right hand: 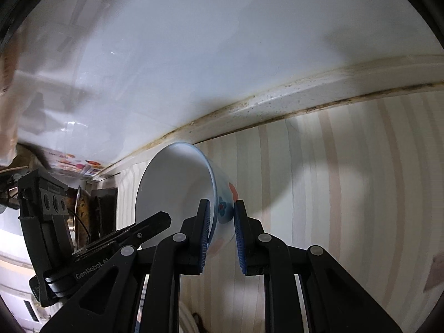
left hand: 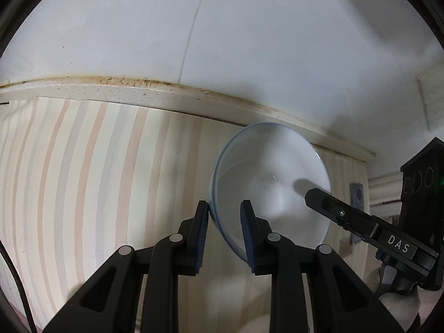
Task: Organize plates and bowls
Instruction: 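Lift the three-bowl stack with both grippers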
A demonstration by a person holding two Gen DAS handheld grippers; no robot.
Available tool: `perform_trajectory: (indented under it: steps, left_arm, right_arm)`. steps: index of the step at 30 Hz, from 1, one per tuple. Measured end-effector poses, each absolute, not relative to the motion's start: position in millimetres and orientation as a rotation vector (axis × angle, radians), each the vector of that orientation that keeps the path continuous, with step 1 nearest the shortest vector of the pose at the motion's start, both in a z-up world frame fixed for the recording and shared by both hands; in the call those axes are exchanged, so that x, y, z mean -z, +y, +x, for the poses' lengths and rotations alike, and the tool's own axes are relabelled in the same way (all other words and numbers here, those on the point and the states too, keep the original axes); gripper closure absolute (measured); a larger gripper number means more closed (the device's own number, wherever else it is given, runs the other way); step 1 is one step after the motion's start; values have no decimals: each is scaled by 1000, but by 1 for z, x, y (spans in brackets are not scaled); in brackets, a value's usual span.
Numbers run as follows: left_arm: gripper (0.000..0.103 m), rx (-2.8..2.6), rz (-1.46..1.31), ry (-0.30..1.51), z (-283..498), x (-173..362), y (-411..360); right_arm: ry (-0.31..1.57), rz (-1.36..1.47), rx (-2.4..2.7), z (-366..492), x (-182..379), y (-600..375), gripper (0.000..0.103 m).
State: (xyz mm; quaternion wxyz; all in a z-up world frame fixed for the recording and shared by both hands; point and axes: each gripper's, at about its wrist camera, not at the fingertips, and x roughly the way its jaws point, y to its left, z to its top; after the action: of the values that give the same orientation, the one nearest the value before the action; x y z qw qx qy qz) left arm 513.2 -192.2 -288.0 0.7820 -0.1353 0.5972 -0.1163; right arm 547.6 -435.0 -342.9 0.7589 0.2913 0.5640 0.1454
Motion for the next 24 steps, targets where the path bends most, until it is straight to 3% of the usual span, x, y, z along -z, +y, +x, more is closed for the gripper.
perform_trajectory:
  steps: [10, 24]
  left_arm:
    - [82, 323, -247, 1264, 459, 247, -203]
    - [82, 418, -177, 1288, 367, 239, -224]
  right_arm:
    - [1199, 631, -292, 469, 307, -448, 84]
    - [1195, 663, -229, 351, 286, -468, 84]
